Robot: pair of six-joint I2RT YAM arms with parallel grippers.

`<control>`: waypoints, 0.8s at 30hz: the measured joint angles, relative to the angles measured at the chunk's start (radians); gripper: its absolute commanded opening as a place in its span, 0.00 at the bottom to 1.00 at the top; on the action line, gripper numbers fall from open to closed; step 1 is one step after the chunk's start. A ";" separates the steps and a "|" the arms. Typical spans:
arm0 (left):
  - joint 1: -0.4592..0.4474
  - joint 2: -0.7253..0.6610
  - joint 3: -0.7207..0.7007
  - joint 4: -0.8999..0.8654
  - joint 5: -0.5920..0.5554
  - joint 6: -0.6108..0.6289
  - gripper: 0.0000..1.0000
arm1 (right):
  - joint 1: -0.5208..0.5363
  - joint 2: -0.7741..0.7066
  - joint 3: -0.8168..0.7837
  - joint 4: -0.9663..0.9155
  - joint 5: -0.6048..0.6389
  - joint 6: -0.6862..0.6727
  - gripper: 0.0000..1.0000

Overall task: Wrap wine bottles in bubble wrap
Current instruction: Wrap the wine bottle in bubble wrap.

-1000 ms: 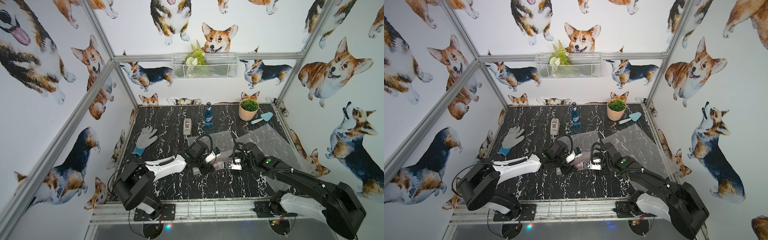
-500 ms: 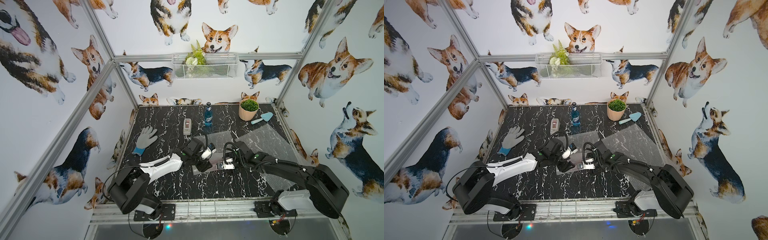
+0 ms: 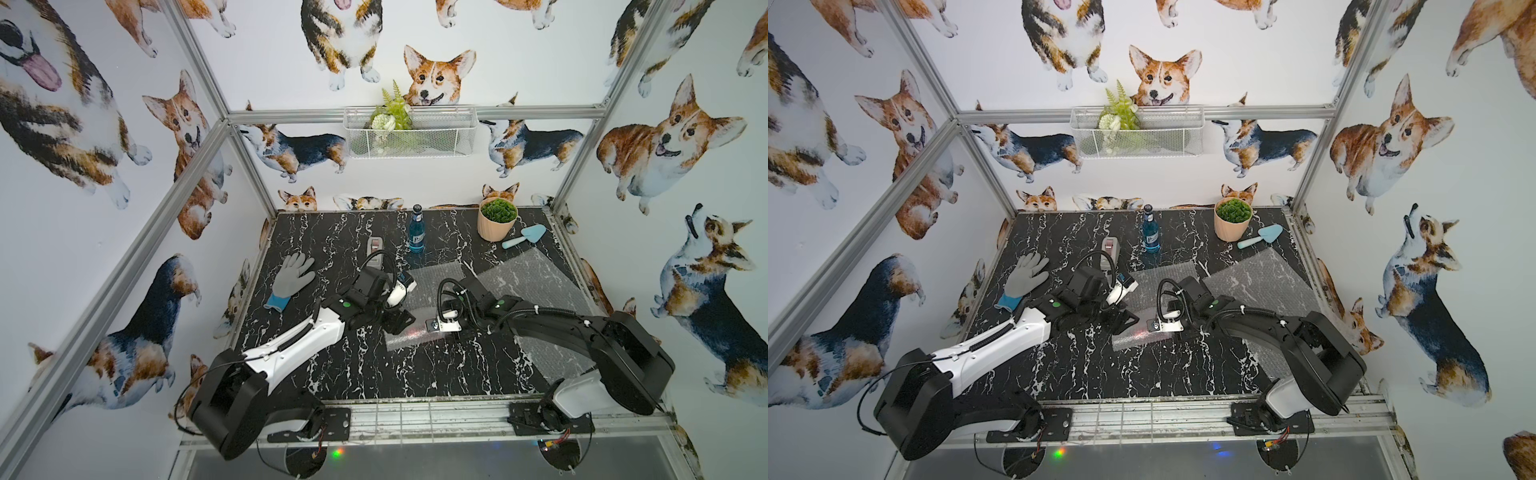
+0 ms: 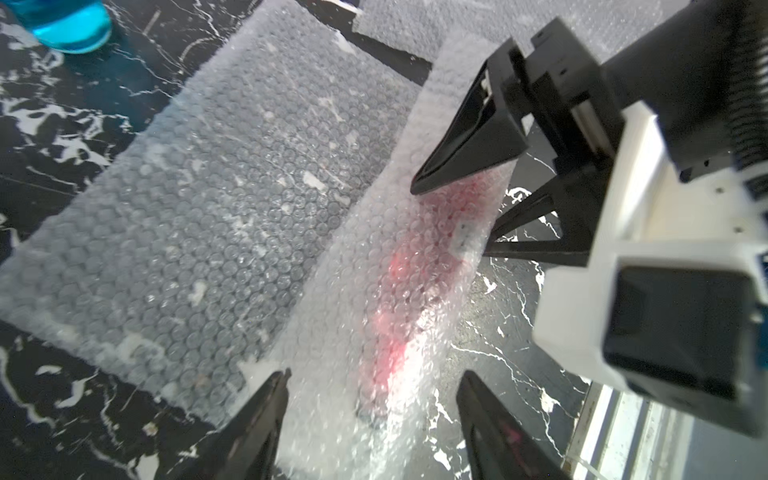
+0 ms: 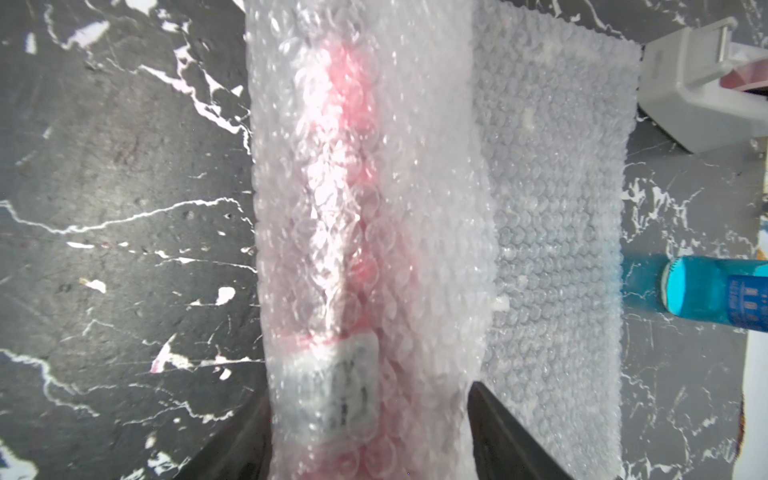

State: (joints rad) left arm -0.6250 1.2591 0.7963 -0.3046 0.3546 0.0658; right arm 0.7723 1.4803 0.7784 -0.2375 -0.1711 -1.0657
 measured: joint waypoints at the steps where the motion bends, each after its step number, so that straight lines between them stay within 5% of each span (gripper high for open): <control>1: 0.015 -0.017 0.000 -0.010 0.003 -0.005 0.68 | 0.000 0.009 0.010 -0.011 -0.009 0.000 0.72; 7: 0.106 -0.070 0.004 -0.076 0.025 -0.030 0.68 | 0.000 0.061 0.074 -0.093 -0.073 0.031 0.73; 24: 0.143 -0.071 0.016 -0.113 0.066 -0.037 0.68 | 0.003 0.127 0.109 -0.162 -0.121 0.069 0.67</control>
State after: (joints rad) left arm -0.4816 1.1877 0.8124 -0.4179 0.4210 0.0292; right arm 0.7757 1.6070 0.8875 -0.3992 -0.2924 -0.9962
